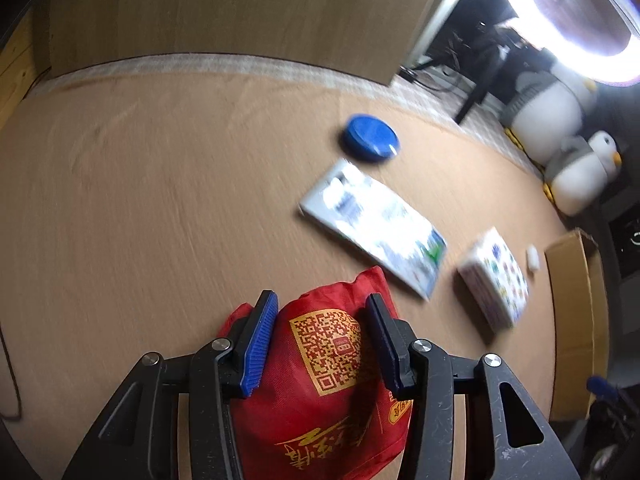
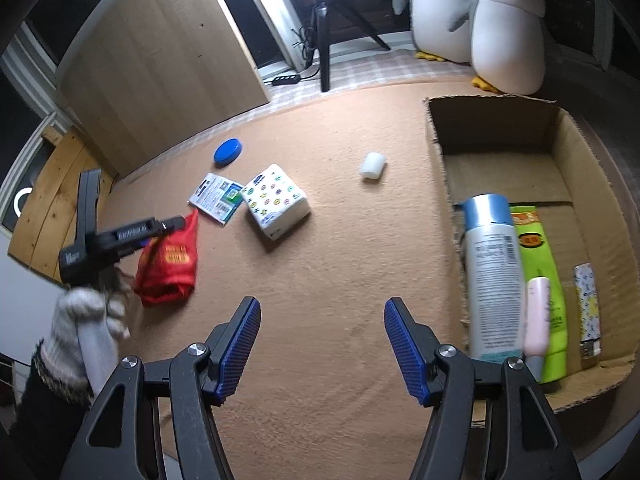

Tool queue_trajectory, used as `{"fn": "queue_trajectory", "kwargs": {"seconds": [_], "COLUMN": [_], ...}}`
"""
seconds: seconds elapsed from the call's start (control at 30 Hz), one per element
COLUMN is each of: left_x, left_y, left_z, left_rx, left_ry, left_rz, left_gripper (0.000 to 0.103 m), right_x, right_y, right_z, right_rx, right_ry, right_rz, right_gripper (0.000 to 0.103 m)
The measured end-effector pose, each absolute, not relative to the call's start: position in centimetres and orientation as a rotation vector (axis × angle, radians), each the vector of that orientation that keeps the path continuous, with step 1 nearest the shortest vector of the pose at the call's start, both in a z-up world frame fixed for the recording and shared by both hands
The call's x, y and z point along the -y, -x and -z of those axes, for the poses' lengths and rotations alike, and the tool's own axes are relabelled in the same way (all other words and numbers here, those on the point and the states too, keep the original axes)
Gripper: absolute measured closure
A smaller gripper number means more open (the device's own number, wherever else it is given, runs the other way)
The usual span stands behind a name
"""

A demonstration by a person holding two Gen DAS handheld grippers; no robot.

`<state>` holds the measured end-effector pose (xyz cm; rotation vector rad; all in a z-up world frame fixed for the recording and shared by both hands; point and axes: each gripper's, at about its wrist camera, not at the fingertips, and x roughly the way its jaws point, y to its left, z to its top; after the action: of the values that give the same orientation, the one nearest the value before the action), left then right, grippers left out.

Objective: Organize objects
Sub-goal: 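Move the left tool to the red drawstring bag and close on it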

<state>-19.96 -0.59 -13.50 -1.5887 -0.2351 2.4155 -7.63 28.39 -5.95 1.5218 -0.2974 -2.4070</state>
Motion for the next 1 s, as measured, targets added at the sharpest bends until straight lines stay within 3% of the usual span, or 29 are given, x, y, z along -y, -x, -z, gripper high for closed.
{"fn": "queue_trajectory", "kwargs": {"seconds": [0.27, 0.47, 0.63, 0.77, 1.0], "left_x": [-1.8, -3.4, -1.1, 1.2, 3.3], "left_y": [14.0, 10.9, 9.9, 8.5, 6.8], "left_z": [14.3, 13.6, 11.5, 10.9, 11.9], "left_rx": [0.279, 0.202, 0.234, 0.274, 0.363], "left_ry": [1.576, 1.567, 1.521, 1.522, 1.563], "left_rz": [-2.36, -2.283, -2.283, -2.232, -2.142], "left_gripper": [0.054, 0.053, 0.046, 0.033, 0.032], "right_x": [-26.9, -25.9, -24.4, -22.7, -19.5], "right_y": [7.6, 7.4, 7.3, 7.5, 8.0], "right_z": [6.4, 6.8, 6.9, 7.5, 9.0], "right_rx": [0.282, 0.292, 0.259, 0.235, 0.188], "right_ry": [-1.506, -1.487, -1.443, -1.444, -1.494], "right_rz": [2.365, 2.334, 2.309, 2.231, 2.103], "right_gripper": [0.042, 0.042, 0.042, 0.042, 0.042]}}
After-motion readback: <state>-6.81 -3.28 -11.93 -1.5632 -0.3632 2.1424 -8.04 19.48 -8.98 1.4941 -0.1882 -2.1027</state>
